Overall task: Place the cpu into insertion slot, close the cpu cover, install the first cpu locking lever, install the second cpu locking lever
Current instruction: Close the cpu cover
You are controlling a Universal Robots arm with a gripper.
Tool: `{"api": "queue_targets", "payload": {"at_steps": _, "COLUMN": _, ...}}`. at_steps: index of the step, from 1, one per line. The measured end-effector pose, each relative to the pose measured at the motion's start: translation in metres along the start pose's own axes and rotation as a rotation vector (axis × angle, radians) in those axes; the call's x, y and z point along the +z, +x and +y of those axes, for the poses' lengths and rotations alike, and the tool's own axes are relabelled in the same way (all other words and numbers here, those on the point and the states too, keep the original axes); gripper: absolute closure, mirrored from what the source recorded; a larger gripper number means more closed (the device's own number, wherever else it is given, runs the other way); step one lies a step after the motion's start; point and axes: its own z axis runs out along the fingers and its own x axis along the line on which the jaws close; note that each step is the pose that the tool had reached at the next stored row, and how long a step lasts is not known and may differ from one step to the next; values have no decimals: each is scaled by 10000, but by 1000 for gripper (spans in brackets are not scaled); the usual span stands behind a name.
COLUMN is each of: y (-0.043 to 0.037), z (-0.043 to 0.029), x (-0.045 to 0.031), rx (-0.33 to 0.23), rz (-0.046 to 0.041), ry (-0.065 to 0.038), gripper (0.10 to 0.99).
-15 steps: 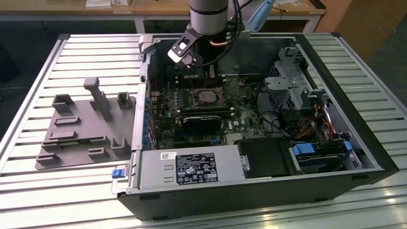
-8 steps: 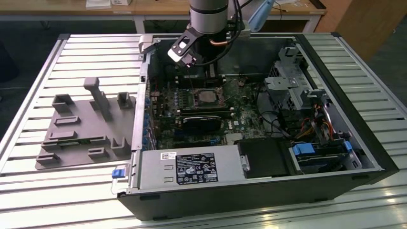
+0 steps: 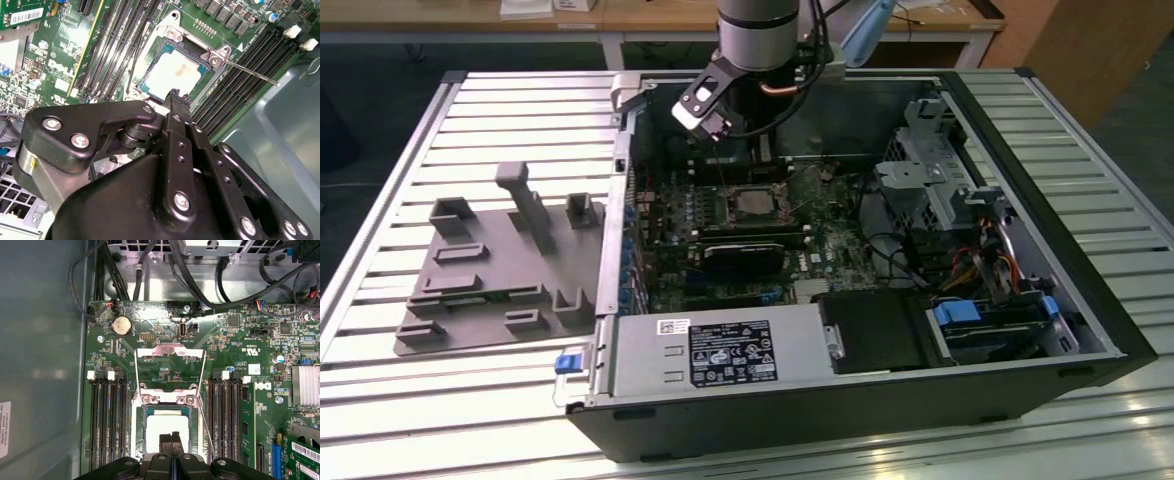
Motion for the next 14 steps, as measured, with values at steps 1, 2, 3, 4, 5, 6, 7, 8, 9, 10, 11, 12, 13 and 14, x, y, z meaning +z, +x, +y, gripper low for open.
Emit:
{"api": "queue_targets", "payload": {"at_steps": 1, "y": 0, "z": 0, "x": -7, "rx": 0, "rz": 1, "ry": 0, "gripper": 984}}
{"api": "queue_targets", "payload": {"at_steps": 2, "y": 0, "z": 1, "x": -17, "rx": 0, "rz": 3, "ry": -2, "gripper": 984}}
{"api": "queue_targets", "payload": {"at_steps": 3, "y": 0, "z": 2, "x": -30, "rx": 1, "rz": 3, "ry": -2, "gripper": 984}}
{"api": "queue_targets", "payload": {"at_steps": 4, "y": 0, "z": 4, "x": -44, "rx": 0, "rz": 3, "ry": -2, "gripper": 984}}
{"api": "queue_targets", "payload": {"at_steps": 5, "y": 1, "z": 5, "x": -58, "rx": 0, "rz": 4, "ry": -3, "gripper": 984}}
{"api": "queue_targets", "payload": {"at_steps": 6, "y": 1, "z": 6, "x": -73, "rx": 1, "rz": 3, "ry": -2, "gripper": 984}}
{"api": "queue_targets", "payload": {"at_steps": 7, "y": 1, "z": 7, "x": -86, "rx": 1, "rz": 3, "ry": -2, "gripper": 984}}
{"api": "queue_targets", "payload": {"at_steps": 8, "y": 1, "z": 8, "x": -96, "rx": 1, "rz": 3, "ry": -2, "gripper": 984}}
{"api": "queue_targets", "payload": {"at_steps": 9, "y": 1, "z": 9, "x": -108, "rx": 1, "rz": 3, "ry": -3, "gripper": 984}}
{"api": "queue_targets", "payload": {"at_steps": 10, "y": 1, "z": 10, "x": -118, "rx": 1, "rz": 3, "ry": -2, "gripper": 984}}
{"api": "queue_targets", "payload": {"at_steps": 11, "y": 1, "z": 10, "x": -124, "rx": 1, "rz": 4, "ry": -2, "gripper": 984}}
{"api": "queue_targets", "payload": {"at_steps": 12, "y": 2, "z": 10, "x": -125, "rx": 1, "rz": 5, "ry": -3, "gripper": 984}}
{"api": "queue_targets", "payload": {"at_steps": 13, "y": 2, "z": 10, "x": -125, "rx": 1, "rz": 7, "ry": -4, "gripper": 984}}
{"api": "queue_targets", "payload": {"at_steps": 14, "y": 2, "z": 11, "x": -125, "rx": 1, "rz": 6, "ry": -4, "gripper": 984}}
